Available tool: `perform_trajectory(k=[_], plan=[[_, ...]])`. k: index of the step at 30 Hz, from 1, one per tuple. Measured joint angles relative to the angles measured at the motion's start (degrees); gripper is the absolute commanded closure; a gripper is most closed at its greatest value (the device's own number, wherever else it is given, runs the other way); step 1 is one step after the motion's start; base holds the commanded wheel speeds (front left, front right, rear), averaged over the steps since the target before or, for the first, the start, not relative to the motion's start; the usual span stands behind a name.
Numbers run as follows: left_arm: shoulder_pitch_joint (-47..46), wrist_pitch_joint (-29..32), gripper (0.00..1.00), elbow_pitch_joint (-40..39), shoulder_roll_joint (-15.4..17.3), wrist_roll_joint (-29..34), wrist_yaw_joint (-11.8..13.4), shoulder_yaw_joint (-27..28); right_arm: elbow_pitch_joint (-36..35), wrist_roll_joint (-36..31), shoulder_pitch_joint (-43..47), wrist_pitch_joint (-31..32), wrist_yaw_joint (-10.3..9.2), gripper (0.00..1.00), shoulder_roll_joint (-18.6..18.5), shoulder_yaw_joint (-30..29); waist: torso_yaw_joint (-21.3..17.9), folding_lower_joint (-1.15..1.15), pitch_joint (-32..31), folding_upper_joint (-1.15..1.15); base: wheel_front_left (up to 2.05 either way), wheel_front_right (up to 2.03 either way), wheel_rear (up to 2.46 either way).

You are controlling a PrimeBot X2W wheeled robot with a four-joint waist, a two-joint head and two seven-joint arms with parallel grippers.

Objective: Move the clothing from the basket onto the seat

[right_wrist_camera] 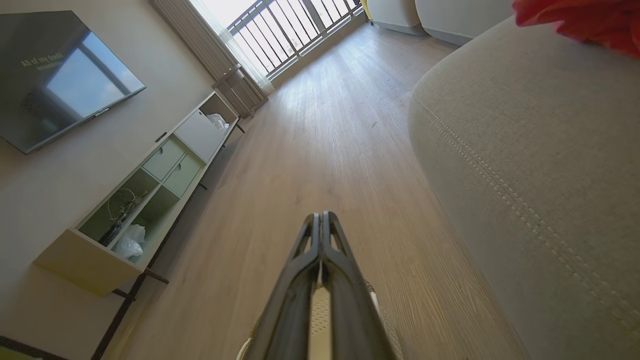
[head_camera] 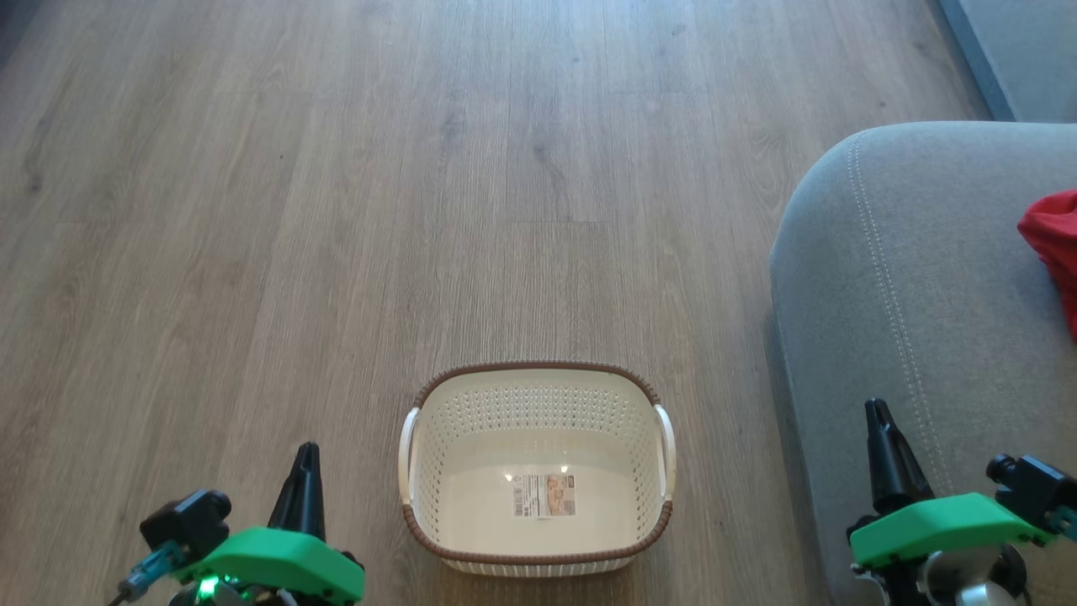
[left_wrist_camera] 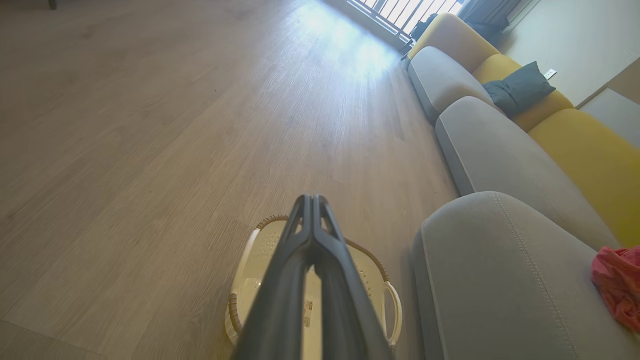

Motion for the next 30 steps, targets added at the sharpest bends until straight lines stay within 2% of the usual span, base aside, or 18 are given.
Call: perform_trajectory(k=[30], plan=[[-1.29,4.36,1.0,0.98,0.16,-17.89,-3.12,2.5,0.38,16.27,-1.92,5.05,0.0,1.0,0.32,-1.75,-1.01,0.0,0.14,0.0,0.0,0.0,0.0]])
